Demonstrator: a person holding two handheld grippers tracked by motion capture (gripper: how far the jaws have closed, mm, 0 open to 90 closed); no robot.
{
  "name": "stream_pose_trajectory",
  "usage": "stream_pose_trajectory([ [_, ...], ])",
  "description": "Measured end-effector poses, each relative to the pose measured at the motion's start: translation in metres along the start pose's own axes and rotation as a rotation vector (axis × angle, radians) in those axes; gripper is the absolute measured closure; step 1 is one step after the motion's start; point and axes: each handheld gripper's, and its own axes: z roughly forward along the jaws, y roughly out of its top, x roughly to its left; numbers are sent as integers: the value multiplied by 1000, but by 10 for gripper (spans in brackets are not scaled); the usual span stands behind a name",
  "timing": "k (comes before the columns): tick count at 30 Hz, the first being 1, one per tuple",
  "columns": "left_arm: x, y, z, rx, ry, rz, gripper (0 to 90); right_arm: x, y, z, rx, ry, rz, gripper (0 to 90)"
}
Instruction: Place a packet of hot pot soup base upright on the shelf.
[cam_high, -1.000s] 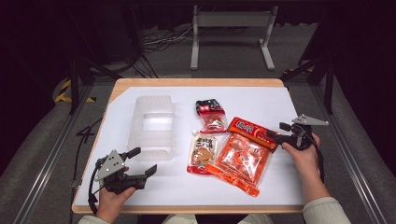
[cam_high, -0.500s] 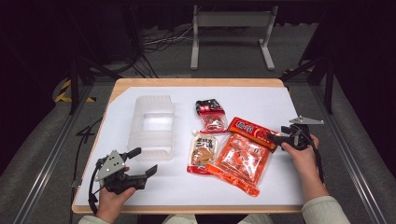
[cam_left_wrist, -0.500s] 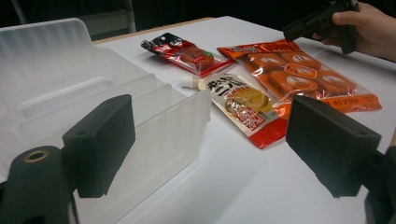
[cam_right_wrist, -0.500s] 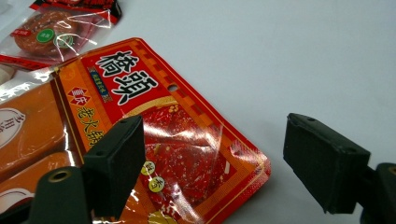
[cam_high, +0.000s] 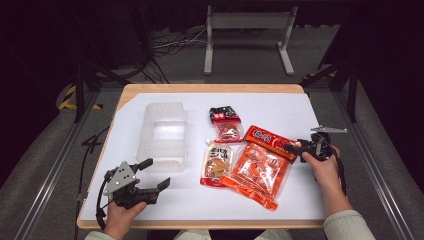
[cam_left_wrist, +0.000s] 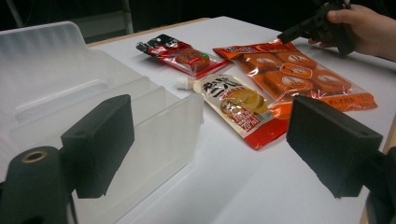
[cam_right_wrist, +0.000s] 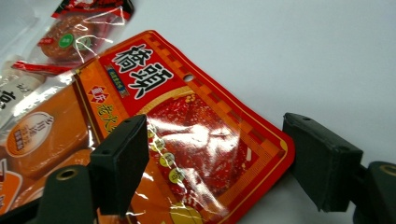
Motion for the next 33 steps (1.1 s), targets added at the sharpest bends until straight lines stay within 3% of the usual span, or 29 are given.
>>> stream_pose_trajectory([
  [5, 0, 0, 2, 13, -7, 12, 159, 6, 3, -8, -33, 66, 5, 327],
  [12, -1, 1, 3, 13, -14, 22, 158, 9, 4, -11, -43, 117, -27, 345],
  [24, -5, 2, 5, 17, -24, 46, 157, 19, 5, -12, -33, 126, -129, 417],
  [26, -5, 2, 5, 20, -23, 48, 157, 22, 6, -14, -30, 121, -145, 482],
  [28, -5, 1, 4, 20, -22, 49, 157, 24, 7, -16, -31, 141, -156, 509],
  [33, -5, 1, 4, 22, -22, 50, 157, 25, 8, -11, -15, 124, -188, 564],
])
